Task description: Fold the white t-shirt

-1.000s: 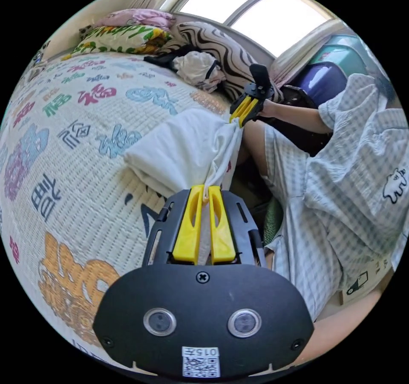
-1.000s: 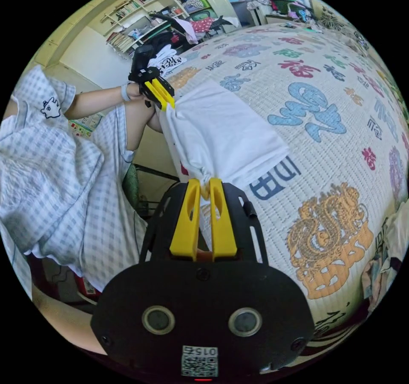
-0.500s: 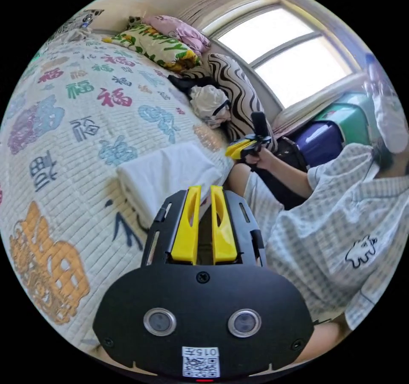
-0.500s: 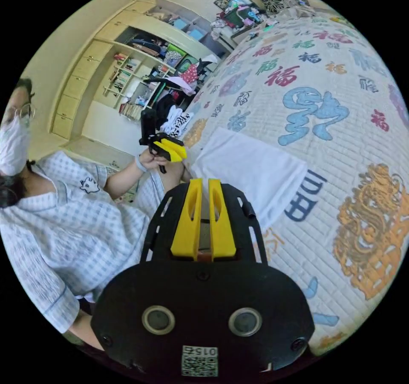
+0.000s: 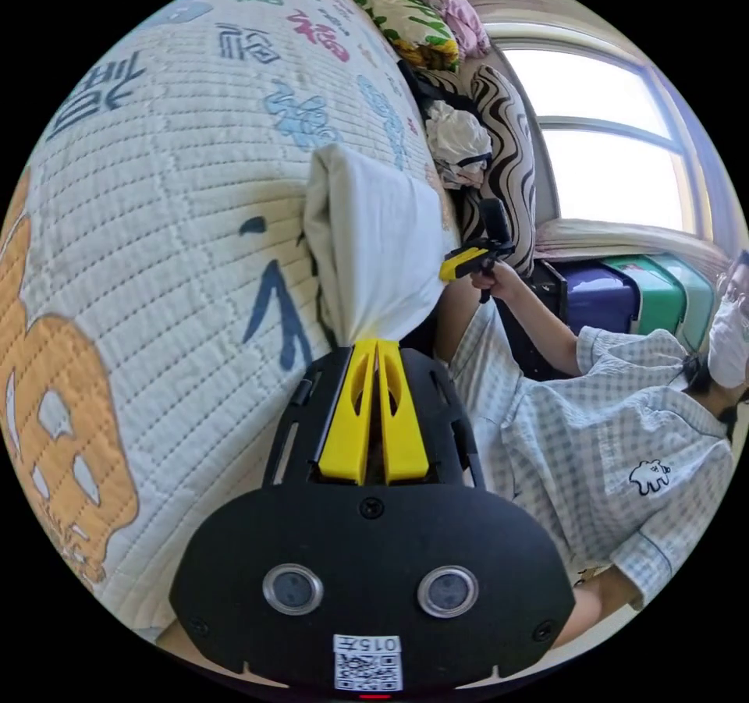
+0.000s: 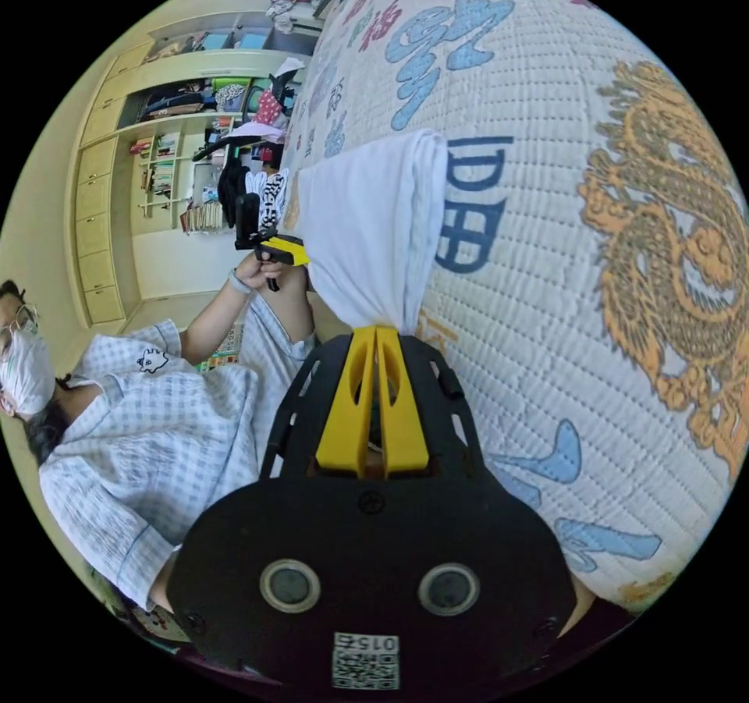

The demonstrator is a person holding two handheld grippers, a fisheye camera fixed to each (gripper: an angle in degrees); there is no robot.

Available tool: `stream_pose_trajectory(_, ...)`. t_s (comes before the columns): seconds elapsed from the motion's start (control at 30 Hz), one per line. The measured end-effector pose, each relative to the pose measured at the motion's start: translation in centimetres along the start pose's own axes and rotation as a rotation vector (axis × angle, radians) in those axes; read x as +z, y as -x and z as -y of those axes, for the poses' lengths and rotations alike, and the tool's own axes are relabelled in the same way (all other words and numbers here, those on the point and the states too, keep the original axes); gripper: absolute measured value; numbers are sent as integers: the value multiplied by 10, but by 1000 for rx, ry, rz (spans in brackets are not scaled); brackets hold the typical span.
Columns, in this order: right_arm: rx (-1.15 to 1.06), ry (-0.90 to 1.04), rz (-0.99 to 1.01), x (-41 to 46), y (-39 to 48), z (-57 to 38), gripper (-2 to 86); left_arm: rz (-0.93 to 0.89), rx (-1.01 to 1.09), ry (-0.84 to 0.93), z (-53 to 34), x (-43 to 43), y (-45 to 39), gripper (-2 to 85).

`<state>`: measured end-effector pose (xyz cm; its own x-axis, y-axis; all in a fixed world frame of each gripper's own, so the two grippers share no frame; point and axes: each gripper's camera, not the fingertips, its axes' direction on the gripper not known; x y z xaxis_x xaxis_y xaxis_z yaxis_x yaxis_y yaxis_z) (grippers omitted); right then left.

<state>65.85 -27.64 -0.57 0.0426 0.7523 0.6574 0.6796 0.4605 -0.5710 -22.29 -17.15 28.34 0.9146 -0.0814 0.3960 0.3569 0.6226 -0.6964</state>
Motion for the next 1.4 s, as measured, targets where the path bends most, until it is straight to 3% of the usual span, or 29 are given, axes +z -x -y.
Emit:
stream_pose_trajectory(0.07, 13, -14, -18, -5, -7, -1, 8, 17, -20, -5, -13, -15, 5, 0)
stream_pose_trajectory(0.17, -49, -147, 52, -24, -15, -8, 78, -74, -45, -188, -41, -58, 16, 51)
stream_pose_trajectory(0.2, -58, -223, 86, -31, -20, -10, 125, -57, -57, -259, -51, -75, 21, 79)
stream_pose_trajectory(0.3, -62, -281, 82, -29, -35, 2, 139, 26, -64, -313, -64, -99, 31, 120)
stream_pose_trajectory(0.4, -59, -246, 176, -5, -53, 29, 140, -116, -51, -283, -62, -96, 47, 129)
stream_pose_trajectory(0.57, -79, -255, 317, 31, -66, 67, 135, -196, -6, -209, -59, -75, 57, 115)
stream_pose_trajectory(0.93, -53, -260, 353, 100, -71, 115, 45, -299, -3, -165, -108, -64, 58, 49)
stream_pose_trajectory(1.17, -126, -228, 293, 145, -11, 143, 34, -274, 48, -225, -183, -106, 21, 42)
stream_pose_trajectory(1.4, -309, -124, 339, 245, 108, 233, 28, -106, 72, -393, -319, -229, -23, 36)
